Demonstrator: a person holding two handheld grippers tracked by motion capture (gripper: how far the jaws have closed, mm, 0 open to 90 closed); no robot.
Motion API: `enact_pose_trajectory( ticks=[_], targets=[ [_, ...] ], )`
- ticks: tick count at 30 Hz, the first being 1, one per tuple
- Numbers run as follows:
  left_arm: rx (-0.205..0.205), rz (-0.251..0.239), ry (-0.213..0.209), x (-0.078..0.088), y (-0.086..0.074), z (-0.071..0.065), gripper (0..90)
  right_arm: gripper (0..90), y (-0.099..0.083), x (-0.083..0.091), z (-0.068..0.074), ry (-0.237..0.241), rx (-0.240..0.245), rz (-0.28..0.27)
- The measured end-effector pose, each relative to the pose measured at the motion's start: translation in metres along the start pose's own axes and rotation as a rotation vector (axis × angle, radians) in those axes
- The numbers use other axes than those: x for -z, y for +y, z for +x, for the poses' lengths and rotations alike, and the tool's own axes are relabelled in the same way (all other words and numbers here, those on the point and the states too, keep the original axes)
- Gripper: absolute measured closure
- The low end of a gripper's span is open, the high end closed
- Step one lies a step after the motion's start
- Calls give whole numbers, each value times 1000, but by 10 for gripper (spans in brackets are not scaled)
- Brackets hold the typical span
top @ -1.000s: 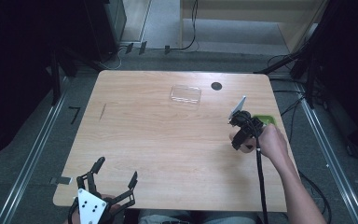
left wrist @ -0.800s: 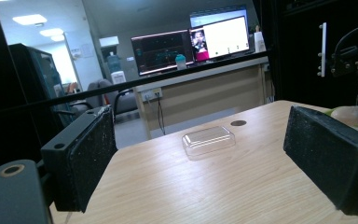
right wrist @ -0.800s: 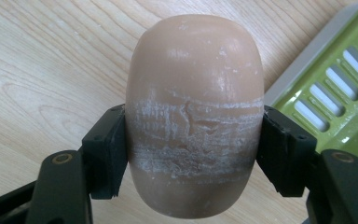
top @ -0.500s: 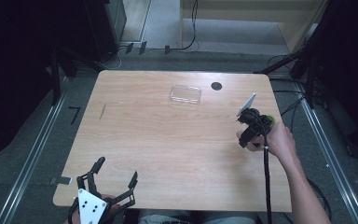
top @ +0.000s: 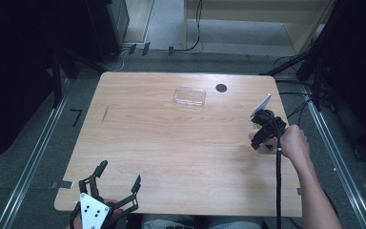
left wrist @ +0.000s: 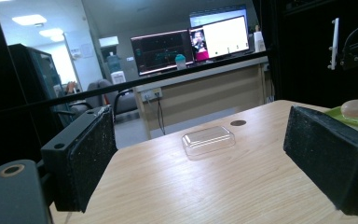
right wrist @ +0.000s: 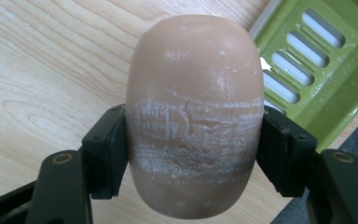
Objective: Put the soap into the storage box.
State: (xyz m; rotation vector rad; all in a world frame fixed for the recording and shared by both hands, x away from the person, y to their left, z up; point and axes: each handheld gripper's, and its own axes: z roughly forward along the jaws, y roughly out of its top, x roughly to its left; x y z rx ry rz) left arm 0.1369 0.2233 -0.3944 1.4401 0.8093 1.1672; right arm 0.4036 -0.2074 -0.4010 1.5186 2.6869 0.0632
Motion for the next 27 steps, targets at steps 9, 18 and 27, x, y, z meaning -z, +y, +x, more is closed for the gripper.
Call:
enact_pose_trajectory(
  ticks=[9,18,27],
  targets=[
    [1,-1,-1,0,0,0,99,333,-5,0,-14,4,-42,2],
    [0,-1,-3,0,0,-1,99,333,-8,1,-23,10,-78,-21],
    [-3,1,-4,0,0,-1,99,333,-8,-2,-33,9,-118,-31]
  ],
)
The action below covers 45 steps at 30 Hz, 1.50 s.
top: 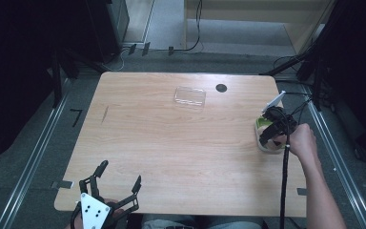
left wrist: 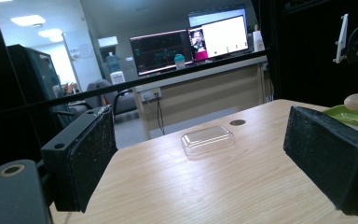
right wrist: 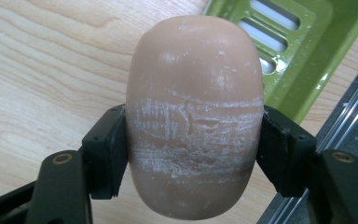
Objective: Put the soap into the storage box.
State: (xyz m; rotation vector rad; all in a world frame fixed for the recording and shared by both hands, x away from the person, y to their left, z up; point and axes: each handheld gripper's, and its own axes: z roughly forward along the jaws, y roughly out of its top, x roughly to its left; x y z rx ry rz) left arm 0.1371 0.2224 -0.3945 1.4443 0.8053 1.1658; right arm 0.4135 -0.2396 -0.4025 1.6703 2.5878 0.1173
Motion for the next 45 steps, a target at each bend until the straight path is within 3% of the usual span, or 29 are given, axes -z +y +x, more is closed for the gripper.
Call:
enact_pose_trajectory(
  ticks=[15,30,45],
  targets=[
    [-4,0,-3,0,0,0,99,332,3,-3,-15,-4,-67,-27],
    [-3,1,-2,0,0,0,99,332,11,-14,-24,5,-169,-43],
    [-2,0,-4,-1,0,0,99,332,26,-17,-27,3,-191,-40]
  ],
)
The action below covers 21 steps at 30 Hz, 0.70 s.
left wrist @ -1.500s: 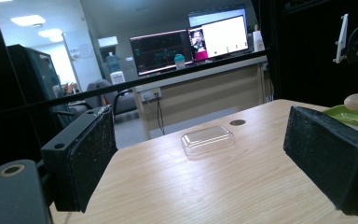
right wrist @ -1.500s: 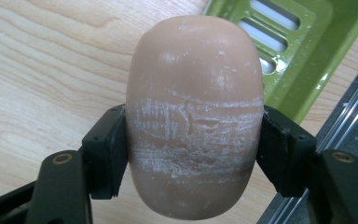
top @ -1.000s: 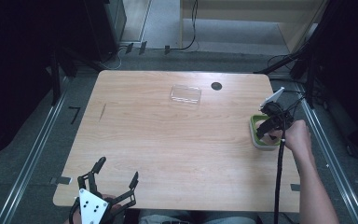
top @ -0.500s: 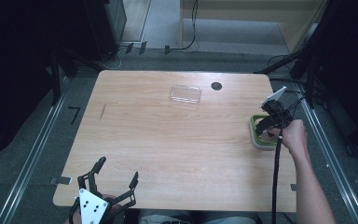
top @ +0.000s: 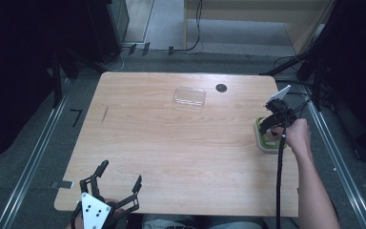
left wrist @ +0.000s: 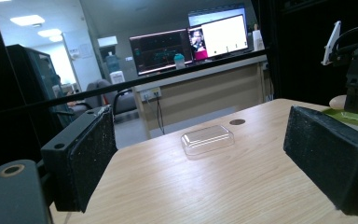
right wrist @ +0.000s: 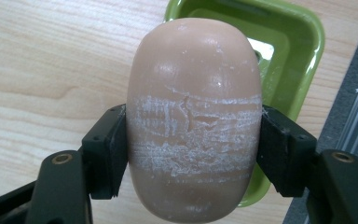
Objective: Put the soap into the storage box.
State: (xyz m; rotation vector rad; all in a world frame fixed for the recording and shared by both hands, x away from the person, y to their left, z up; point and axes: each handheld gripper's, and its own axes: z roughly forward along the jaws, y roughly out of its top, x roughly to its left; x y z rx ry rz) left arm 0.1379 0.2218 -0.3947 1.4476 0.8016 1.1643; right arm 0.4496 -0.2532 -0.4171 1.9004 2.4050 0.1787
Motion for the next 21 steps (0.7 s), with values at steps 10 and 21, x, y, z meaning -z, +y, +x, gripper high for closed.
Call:
enact_pose_trajectory(
  ticks=[10,21],
  targets=[
    [2,1,1,0,0,0,99,332,9,-10,-9,5,-47,5],
    [2,2,2,0,0,0,99,332,9,-18,-16,3,-96,13]
  ],
)
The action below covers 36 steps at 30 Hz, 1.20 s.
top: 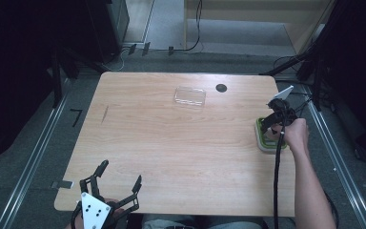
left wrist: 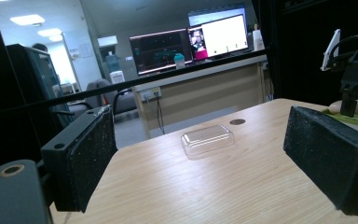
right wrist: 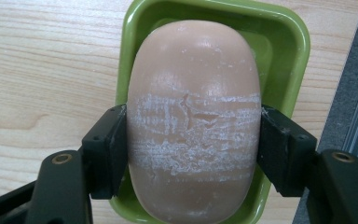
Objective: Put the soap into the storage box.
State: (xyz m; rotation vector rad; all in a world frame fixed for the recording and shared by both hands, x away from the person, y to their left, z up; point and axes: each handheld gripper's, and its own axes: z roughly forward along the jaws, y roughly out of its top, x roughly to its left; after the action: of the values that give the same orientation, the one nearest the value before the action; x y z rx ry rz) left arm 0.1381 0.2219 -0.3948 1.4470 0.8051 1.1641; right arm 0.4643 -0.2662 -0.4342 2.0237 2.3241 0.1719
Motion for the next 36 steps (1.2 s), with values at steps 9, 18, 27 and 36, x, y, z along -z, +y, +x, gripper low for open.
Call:
enact_pose_trajectory(
  ticks=[9,18,27,36],
  targets=[
    [-1,0,-2,0,0,0,99,332,1,-5,-3,-4,-20,2],
    [-1,0,-1,0,0,0,99,332,2,-11,0,-21,-28,13],
    [-2,0,-2,0,0,0,99,332,3,-13,0,-40,-38,23],
    [-2,0,-2,0,0,0,99,331,2,-16,0,-35,-34,31]
  ],
)
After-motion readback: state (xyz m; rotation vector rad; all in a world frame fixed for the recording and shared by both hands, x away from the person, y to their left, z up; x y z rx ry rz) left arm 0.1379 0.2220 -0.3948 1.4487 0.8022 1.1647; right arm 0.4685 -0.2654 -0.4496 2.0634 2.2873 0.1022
